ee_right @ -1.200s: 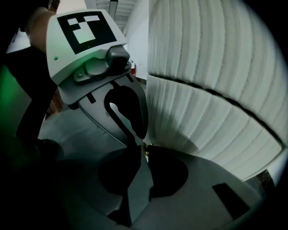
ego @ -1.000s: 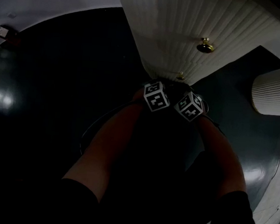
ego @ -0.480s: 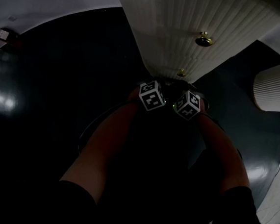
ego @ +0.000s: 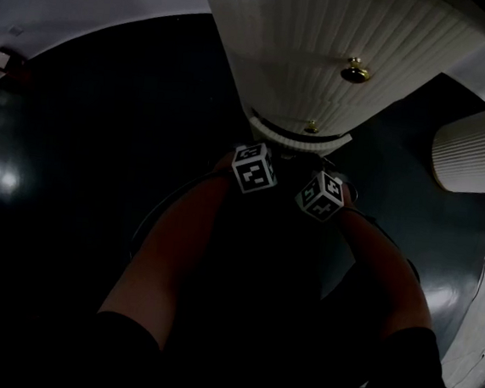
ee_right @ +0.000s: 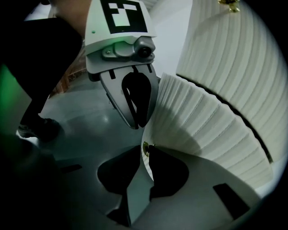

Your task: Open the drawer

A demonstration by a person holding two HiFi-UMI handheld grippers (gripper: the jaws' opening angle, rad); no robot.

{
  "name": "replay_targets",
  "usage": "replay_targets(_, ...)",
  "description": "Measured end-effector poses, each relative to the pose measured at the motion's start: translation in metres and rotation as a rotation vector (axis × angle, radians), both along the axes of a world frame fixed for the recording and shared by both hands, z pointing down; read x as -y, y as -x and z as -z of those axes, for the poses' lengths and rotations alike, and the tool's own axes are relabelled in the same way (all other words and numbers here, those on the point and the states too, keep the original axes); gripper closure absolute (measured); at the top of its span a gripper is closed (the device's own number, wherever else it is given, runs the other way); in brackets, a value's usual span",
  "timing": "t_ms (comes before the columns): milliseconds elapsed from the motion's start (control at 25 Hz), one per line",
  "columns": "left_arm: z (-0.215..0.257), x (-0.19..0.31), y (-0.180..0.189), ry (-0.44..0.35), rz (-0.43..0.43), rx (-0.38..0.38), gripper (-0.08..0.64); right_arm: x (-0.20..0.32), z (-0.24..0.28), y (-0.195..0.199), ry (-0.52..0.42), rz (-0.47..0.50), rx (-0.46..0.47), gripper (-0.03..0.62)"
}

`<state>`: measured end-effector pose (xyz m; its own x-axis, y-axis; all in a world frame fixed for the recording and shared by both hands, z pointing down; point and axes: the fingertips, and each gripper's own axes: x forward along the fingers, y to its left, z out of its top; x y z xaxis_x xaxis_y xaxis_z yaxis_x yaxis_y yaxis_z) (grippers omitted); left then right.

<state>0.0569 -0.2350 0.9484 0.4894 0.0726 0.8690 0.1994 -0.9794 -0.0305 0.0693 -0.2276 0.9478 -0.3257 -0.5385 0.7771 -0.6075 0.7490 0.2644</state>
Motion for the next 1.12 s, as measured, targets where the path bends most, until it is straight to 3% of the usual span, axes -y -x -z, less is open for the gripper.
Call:
replay_targets(80,0.003,-0.007,0.005,0.034,-0.011,-0.021,0.512,-0.008,-0.001,0.007,0.026,0.008,0.003,0.569)
replay_targets(200,0.018,-0.016,0.012,0.103,0.000,-0.087,0.512,-0.020,0.003,0.017,0.089,0.005,0.041,0.477)
replay_targets(480,0.066,-0.025,0.034,0.265,0.030,-0.182,0.512,-0.027,0.081,0.018,0.022,0.009,0.199,0.476)
replay_targets(600,0.103,-0.024,0.033,0.324,0.059,-0.281,0.512,-0.030,0.124,0.012,-0.012,-0.002,0.286,0.476)
replay_targets(760,0.144,-0.012,0.021,0.301,0.090,-0.398,0.511,-0.027,0.152,-0.015,-0.047,-0.055,0.337,0.476)
replay_targets(960,0.142,-0.009,0.019,0.236,0.091,-0.376,0.511,-0.014,0.131,-0.053,-0.022,-0.127,0.293,0.476)
replay_targets(1120,0.147,-0.009,0.015,0.223,0.098,-0.392,0.511,-0.004,0.118,-0.052,0.002,-0.126,0.310,0.476)
